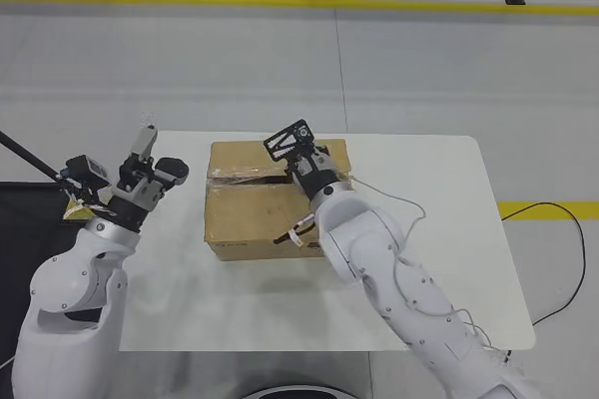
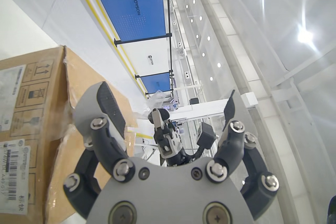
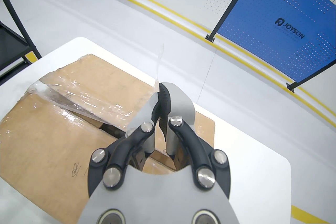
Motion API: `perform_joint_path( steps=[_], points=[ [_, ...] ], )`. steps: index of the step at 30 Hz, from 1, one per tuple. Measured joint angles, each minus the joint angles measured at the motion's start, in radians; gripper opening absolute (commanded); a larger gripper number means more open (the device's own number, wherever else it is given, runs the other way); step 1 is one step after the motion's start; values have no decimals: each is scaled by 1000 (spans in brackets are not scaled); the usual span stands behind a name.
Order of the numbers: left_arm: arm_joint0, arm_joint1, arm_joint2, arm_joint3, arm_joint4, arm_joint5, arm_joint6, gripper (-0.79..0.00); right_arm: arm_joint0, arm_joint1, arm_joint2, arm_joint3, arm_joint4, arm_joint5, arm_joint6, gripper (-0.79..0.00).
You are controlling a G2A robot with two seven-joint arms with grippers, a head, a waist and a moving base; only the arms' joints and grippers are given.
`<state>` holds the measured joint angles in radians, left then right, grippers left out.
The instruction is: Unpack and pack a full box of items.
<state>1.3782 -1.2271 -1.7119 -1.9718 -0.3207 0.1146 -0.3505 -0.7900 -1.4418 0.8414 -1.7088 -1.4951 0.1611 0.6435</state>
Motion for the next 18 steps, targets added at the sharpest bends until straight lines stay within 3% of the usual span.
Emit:
perform_joint_path(
  steps=[8, 18],
  points=[
    [-35, 6, 30, 18, 21, 32, -60, 0, -64, -3, 29, -19, 10, -17, -103, -785],
    [-57, 14, 39, 65, 28, 32, -104, 0, -46, -23, 39, -3, 46, -32, -163, -785]
  ],
)
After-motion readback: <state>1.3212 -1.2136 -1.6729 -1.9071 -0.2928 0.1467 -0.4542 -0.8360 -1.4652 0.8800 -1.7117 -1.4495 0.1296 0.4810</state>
